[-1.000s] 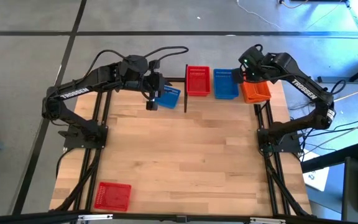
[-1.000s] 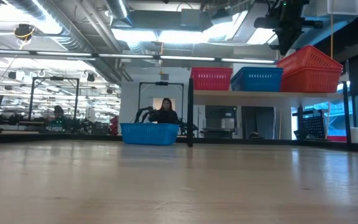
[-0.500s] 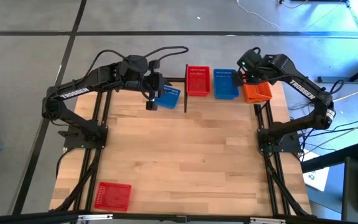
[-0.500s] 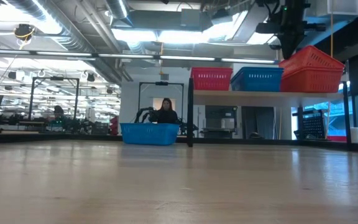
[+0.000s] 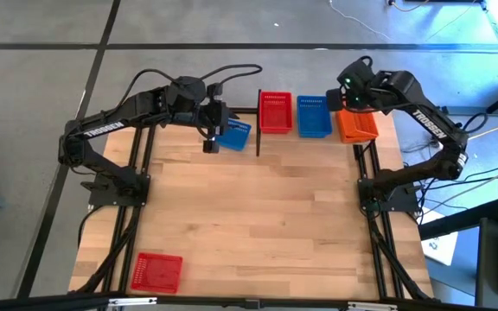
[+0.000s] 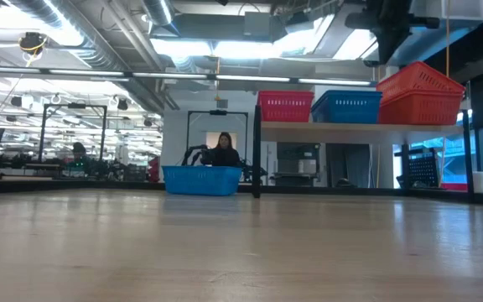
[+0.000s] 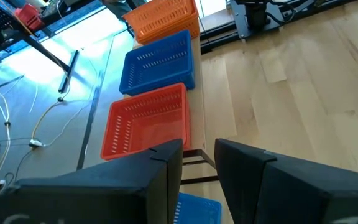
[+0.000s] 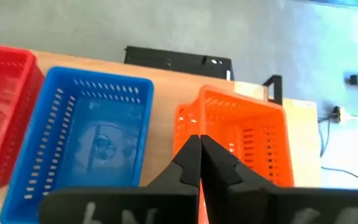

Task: Stack baskets on shelf by color
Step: Stack the orange bin on top of the stacked orange bins on the shelf

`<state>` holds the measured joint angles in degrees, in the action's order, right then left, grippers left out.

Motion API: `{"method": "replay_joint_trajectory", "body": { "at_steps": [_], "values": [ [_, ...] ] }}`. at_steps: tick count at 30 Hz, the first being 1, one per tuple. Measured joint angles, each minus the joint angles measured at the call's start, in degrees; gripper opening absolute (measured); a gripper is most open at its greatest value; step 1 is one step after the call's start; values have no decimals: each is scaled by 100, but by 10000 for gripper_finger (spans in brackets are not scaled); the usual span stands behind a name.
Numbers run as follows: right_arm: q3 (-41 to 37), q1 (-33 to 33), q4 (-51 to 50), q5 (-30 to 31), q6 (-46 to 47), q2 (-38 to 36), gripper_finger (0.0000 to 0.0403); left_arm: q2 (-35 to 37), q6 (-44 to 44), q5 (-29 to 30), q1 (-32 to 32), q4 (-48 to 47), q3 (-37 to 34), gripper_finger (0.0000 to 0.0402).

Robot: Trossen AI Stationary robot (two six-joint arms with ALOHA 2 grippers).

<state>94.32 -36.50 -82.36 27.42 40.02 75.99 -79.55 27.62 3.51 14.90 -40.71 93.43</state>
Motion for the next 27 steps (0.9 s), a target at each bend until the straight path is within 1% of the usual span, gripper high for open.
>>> {"method": "replay_joint_trajectory", "body": {
  "at_steps": [5, 10, 12, 20, 27],
  "values": [
    [0, -56, -226, -182, 17, 10, 0, 0, 0, 1, 0, 0, -1, 86],
    [0, -58, -269, -227, 19, 10, 0, 0, 0, 0, 0, 2, 0, 86],
    [0, -58, -293, -339, 21, 11, 0, 0, 0, 0, -1, 0, -1, 86],
    [-2, -159, -597, -402, 200, 26, 0, 0, 0, 1, -1, 1, -2, 86],
    [-4, -209, -569, -582, 307, 37, 0, 0, 0, 0, -2, 3, -2, 86]
  ]
}}
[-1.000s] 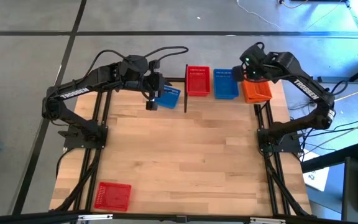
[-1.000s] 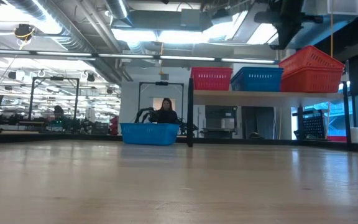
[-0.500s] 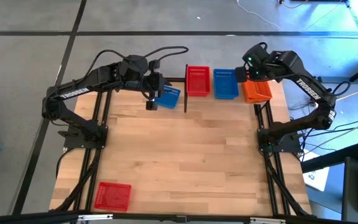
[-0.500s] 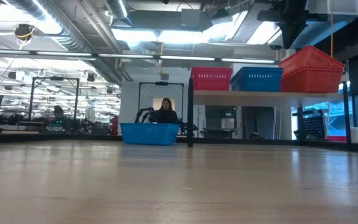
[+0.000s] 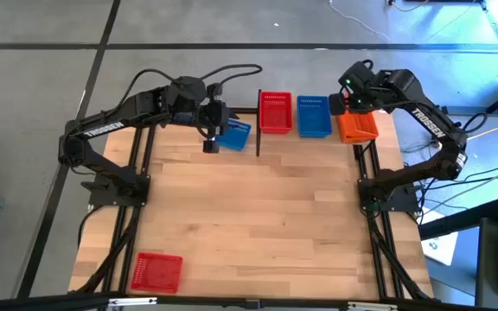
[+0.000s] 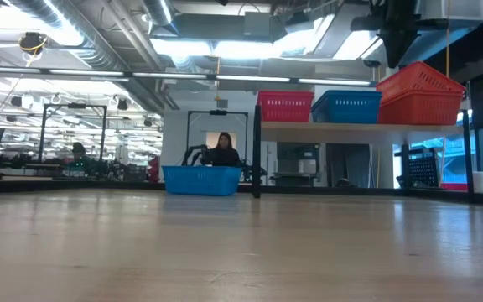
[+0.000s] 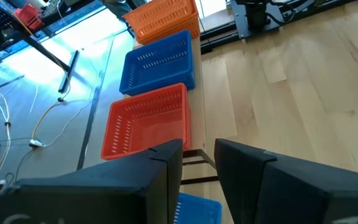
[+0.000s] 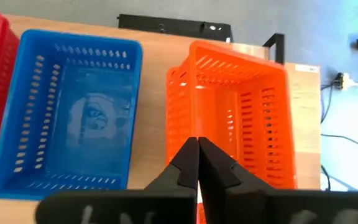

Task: Stack baskets on shelf by color
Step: Stack the orange bin on top of the stacked orange bins on the shelf

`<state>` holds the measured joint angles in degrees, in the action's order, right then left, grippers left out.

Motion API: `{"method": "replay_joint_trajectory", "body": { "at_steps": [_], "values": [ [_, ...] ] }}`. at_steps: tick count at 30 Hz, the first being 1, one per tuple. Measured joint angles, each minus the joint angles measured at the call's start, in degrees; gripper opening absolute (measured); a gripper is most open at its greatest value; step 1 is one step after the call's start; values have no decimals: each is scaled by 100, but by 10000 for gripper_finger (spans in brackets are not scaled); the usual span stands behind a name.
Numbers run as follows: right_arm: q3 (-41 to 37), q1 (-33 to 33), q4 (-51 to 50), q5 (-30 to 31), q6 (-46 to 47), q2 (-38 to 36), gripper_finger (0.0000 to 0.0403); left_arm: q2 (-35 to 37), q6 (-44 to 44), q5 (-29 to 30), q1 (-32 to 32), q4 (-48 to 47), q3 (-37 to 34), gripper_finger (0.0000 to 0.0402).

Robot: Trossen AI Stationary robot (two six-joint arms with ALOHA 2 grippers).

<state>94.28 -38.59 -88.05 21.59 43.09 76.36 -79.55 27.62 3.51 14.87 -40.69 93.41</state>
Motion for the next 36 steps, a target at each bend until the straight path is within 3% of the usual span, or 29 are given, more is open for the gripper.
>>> {"method": "replay_joint_trajectory", "body": {
  "at_steps": [26, 36],
  "values": [
    [10, -116, 43, -237, -405, 363, 0, 0, 1, 2, 2, 0, 0, 86],
    [188, -163, 61, 97, -581, 348, 0, 0, 258, 2, 2, 0, 0, 86]
  ]
}}
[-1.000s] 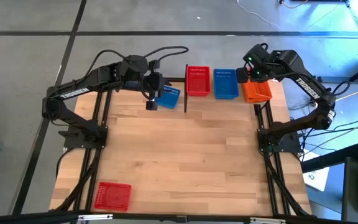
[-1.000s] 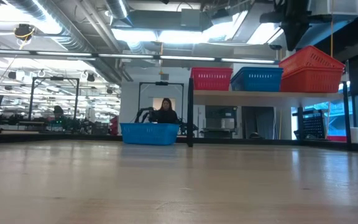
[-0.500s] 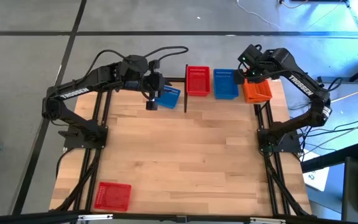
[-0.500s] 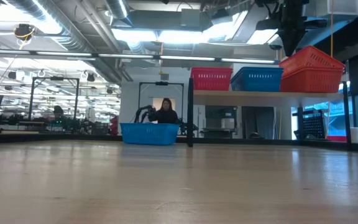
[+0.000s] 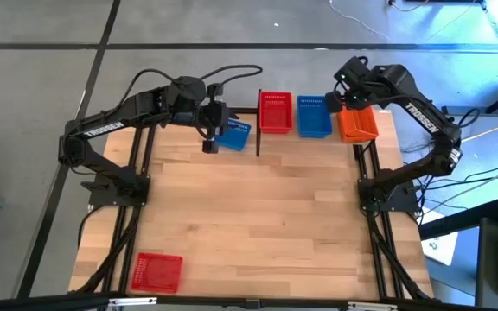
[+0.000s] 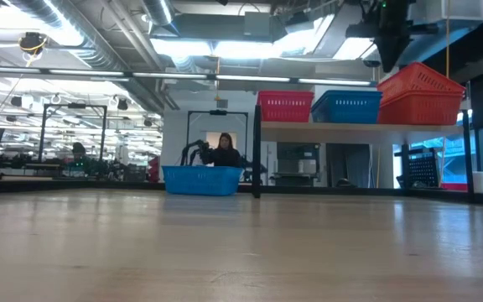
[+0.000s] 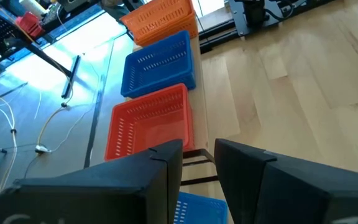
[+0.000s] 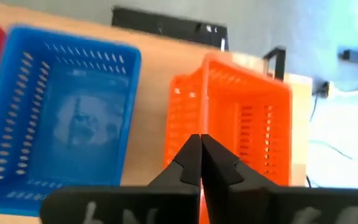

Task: Stack baskets on shelf by color
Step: Stack the orange bin on top of the stacked orange bins on the shelf, then stack the red bin on top of the stacked red bins on the shelf

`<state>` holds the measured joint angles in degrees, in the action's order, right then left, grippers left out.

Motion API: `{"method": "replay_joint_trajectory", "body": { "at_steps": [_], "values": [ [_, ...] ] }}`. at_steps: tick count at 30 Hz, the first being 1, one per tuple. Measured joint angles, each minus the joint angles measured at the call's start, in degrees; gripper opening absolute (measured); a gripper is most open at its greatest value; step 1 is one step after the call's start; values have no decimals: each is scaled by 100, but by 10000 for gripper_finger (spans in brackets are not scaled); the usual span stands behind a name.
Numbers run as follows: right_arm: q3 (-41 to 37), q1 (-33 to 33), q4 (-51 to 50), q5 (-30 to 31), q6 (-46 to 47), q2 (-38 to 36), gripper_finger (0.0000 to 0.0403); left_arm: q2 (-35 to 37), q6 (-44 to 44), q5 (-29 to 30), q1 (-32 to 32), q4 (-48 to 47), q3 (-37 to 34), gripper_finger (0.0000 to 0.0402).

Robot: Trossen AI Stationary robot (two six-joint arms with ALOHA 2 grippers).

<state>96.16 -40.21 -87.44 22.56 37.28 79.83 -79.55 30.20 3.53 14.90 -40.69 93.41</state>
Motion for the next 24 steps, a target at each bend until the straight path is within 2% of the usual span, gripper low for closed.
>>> {"method": "replay_joint_trajectory", "body": {
  "at_steps": [7, 14, 19, 24],
  "values": [
    [-487, -201, 21, -307, -7, 11, 0, 2, 0, 0, 0, 2, 0, 86],
    [-419, -211, 298, -367, -173, 11, 0, 0, 42, 0, 0, 4, 0, 86],
    [161, 51, 600, -690, -1111, 2, 0, 2, -100, 151, 76, -17, 0, 86],
    [688, 719, 616, -1110, -2260, 0, 0, 4, -986, 535, 233, -742, 0, 86]
  ]
}}
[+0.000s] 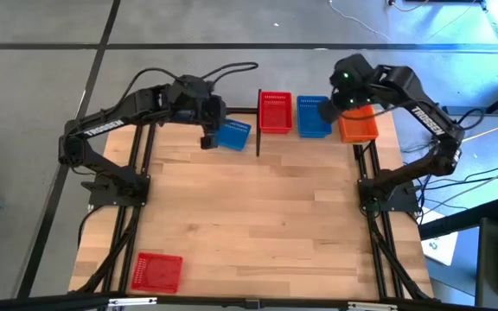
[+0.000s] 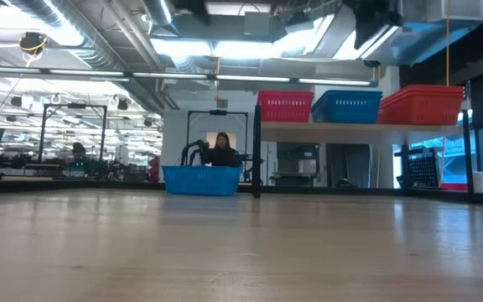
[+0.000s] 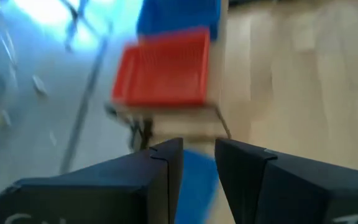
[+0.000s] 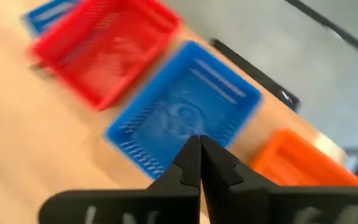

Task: Stack baskets on shelf by color
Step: Stack the red bin on top of the stacked red bins on the shelf

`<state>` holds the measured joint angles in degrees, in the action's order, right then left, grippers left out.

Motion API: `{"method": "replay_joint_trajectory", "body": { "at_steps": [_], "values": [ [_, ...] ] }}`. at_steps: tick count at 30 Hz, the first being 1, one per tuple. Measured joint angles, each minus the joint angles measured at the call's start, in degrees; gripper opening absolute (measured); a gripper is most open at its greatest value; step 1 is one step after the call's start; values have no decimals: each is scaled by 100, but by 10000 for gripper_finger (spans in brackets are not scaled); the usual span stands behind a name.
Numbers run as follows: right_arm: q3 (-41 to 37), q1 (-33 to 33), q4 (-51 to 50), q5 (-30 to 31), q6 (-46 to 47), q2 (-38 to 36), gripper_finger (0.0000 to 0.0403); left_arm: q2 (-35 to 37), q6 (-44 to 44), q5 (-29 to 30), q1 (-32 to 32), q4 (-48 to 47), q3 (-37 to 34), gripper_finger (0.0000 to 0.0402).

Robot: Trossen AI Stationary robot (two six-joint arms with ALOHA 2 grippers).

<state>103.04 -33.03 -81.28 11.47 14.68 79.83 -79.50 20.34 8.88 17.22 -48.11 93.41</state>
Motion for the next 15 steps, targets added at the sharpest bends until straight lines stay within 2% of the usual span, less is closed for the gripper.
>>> {"method": "replay_joint_trajectory", "body": {
  "at_steps": [5, 8, 15],
  "values": [
    [129, 542, 154, -588, -899, -5, 0, 0, -1249, 0, 129, -1168, 0, 86],
    [127, 781, 267, -734, -1333, 0, 0, 0, -1845, -160, 125, -1880, 0, 86],
    [127, 1177, 359, -1500, -2221, 0, 0, -2, -3280, -1507, -283, -3639, 0, 86]
  ]
}}
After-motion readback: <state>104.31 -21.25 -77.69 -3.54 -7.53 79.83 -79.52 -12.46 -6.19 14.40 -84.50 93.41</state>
